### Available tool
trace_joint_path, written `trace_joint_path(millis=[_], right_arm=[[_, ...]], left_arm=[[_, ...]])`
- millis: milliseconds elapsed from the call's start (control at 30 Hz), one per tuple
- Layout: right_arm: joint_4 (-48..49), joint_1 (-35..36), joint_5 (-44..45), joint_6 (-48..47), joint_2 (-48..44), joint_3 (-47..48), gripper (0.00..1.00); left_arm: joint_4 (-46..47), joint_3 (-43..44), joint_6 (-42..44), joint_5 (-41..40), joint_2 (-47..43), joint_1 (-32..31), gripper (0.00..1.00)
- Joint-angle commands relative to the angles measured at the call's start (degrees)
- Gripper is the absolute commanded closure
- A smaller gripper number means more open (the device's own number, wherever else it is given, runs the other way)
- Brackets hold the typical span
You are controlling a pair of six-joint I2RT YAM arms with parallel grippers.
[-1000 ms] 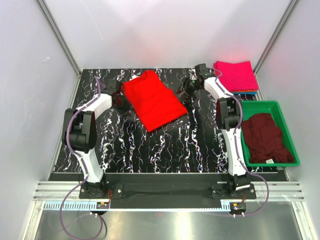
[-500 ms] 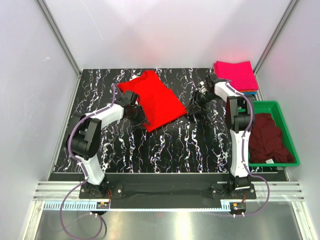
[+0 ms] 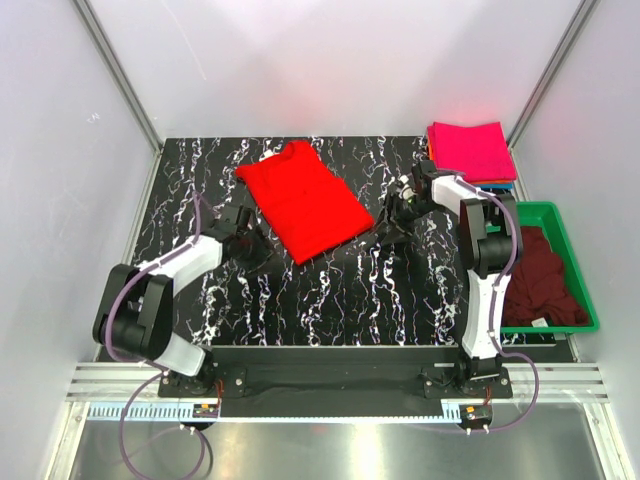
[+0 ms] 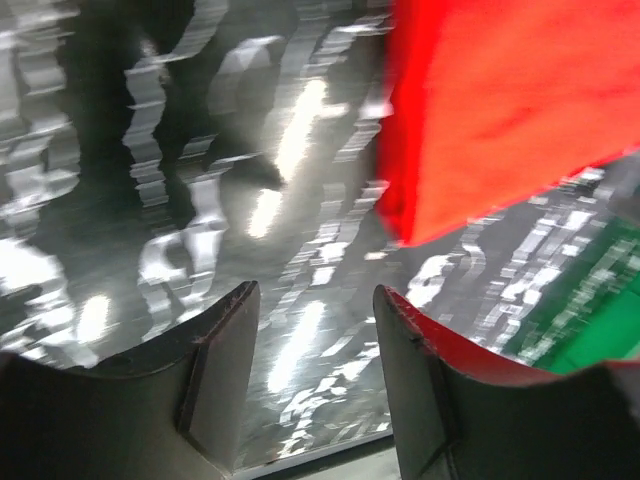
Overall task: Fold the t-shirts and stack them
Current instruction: Fold the tshirt
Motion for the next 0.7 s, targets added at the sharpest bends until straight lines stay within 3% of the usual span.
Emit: trace_joint_path(millis=[0,133,300,567,633,667], right_arm=[[2.45,-0.36,0.22,0.04,-1.47,5.92,0.41],[0.96,-1.06,1.09,-1.81,3.53,13.23,0.3],[-1.25,-1.06,1.19,-2.78,8.47,21.06,0.3],[-0.54,-0.98,0.66,-3.92,9.62,17.47,0.39],[-0.02,-0.98,1.1,-3.75,8.04,15.01,0.4],[0.85,-0.98,1.18,-3.57,7.42,14.05,0.4]], left_arm=[[7.99,2.65,-3.02,3.5,2.1,-2.07,0.45],[9.58,2.48,-5.92,1.24,5.53,-4.09,0.43],[9.84,3.36,-7.51,0.08,9.49,-5.06,0.4],[10.36,3.1,-8.57,-0.8,13.54,-5.77,0.41],[11.85,2.48,-8.83,-0.01,14.5,-5.68,0.45],[12.3,2.39,-8.74,0.42,14.85,-5.68,0.52]])
